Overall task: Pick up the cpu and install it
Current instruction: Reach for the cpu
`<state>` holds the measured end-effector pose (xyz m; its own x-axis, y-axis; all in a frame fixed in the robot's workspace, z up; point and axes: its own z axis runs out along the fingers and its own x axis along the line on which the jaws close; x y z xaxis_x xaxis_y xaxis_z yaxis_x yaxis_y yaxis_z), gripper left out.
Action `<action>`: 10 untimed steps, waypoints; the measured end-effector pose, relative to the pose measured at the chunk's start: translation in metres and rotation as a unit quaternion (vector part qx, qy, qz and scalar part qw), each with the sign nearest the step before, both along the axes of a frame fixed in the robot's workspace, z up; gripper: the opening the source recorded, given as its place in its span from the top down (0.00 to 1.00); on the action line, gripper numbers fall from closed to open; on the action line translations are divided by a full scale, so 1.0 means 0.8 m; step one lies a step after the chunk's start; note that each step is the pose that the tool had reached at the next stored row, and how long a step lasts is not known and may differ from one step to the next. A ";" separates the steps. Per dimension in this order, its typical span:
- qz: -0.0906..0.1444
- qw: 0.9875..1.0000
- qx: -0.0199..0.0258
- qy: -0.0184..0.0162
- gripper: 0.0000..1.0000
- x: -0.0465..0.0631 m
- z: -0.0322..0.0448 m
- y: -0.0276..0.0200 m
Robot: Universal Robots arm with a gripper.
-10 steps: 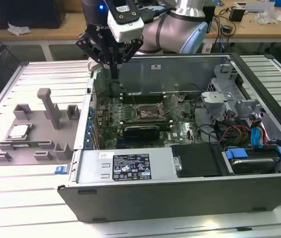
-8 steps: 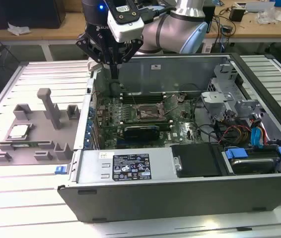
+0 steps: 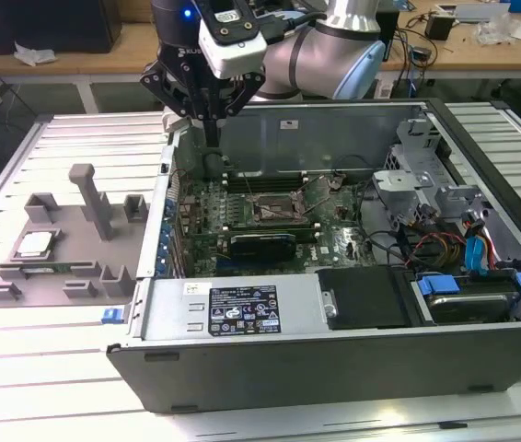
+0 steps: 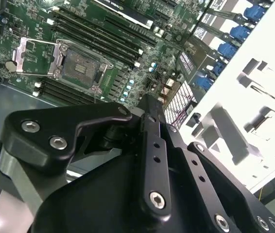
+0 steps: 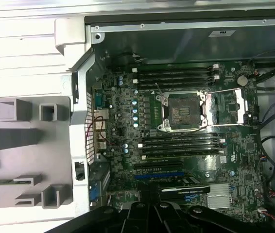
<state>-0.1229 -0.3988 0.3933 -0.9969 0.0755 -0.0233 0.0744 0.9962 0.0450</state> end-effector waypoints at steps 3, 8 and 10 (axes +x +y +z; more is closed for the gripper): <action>0.000 1.000 0.000 0.000 0.89 -0.003 0.0000 0.0002; 0.000 1.000 0.000 0.000 0.89 -0.016 0.0000 0.0014; 0.000 1.000 0.000 0.000 0.89 -0.019 0.0000 0.0015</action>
<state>-0.1380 -0.3976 0.3933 -0.9969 0.0753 -0.0233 0.0742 0.9962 0.0451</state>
